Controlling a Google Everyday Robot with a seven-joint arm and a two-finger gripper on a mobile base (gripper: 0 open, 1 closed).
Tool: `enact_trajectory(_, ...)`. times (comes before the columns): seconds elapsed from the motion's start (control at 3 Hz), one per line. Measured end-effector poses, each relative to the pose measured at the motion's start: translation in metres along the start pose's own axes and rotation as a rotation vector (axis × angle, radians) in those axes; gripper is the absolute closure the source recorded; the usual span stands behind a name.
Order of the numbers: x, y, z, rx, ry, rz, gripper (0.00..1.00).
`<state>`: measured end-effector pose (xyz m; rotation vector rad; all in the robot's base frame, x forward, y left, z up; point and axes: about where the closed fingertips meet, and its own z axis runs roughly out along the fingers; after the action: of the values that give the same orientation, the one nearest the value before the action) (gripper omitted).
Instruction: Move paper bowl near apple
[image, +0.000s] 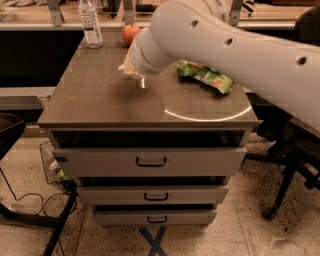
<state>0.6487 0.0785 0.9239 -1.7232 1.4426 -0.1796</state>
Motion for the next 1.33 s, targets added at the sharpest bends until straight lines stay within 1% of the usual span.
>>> enact_trajectory(0.33,0.013,-0.050,-0.019,0.040,0.033,-0.098,1.00)
enact_trajectory(0.67,0.028,-0.098,-0.027,0.064,0.034,-0.190,1.00)
enact_trajectory(1.0,0.048,-0.116,0.004,-0.004,0.008,-0.268,1.00)
enact_trajectory(1.33,0.066,-0.118,0.041,-0.078,-0.056,-0.315,1.00)
